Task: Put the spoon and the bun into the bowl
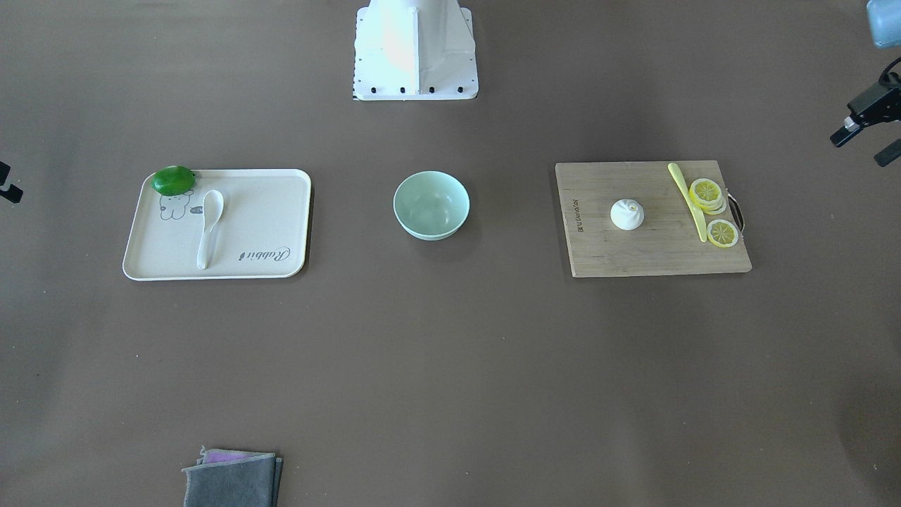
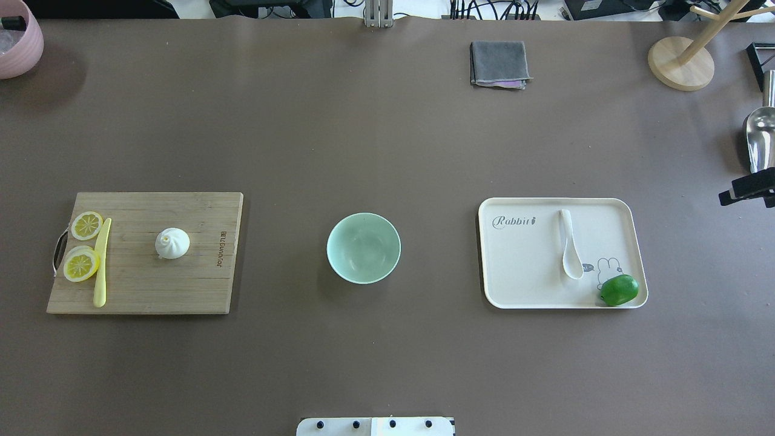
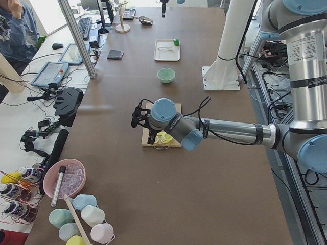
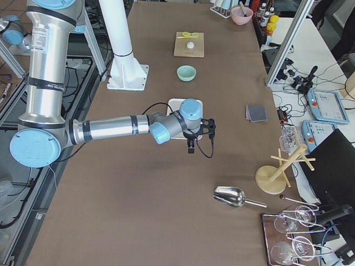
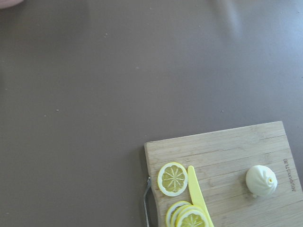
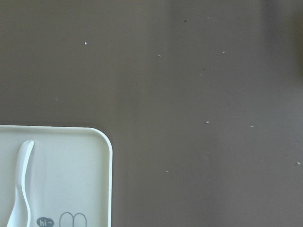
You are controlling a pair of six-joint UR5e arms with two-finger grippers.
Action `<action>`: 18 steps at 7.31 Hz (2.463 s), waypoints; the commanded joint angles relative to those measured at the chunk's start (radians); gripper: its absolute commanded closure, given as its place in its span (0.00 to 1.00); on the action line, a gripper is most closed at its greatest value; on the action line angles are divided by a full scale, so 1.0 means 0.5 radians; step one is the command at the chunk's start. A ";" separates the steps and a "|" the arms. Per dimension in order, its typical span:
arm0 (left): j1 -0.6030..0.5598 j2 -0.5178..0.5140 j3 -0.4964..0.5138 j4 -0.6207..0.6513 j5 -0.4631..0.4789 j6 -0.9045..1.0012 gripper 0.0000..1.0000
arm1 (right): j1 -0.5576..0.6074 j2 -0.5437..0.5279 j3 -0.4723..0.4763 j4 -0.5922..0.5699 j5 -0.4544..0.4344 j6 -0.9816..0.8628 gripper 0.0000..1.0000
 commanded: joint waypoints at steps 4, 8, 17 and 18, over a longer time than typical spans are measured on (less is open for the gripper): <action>0.767 -0.300 0.025 -0.025 0.645 -0.640 0.12 | -0.872 0.196 0.096 0.144 -0.668 0.865 0.14; 0.861 -0.346 0.050 -0.022 0.775 -0.726 0.12 | -0.953 0.401 -0.134 0.147 -0.716 0.882 0.23; 0.861 -0.328 0.047 -0.034 0.772 -0.729 0.12 | -0.944 0.537 -0.165 0.141 -0.706 0.885 1.00; 0.864 -0.328 0.032 -0.037 0.769 -0.736 0.12 | -0.941 0.613 -0.147 0.068 -0.709 0.900 1.00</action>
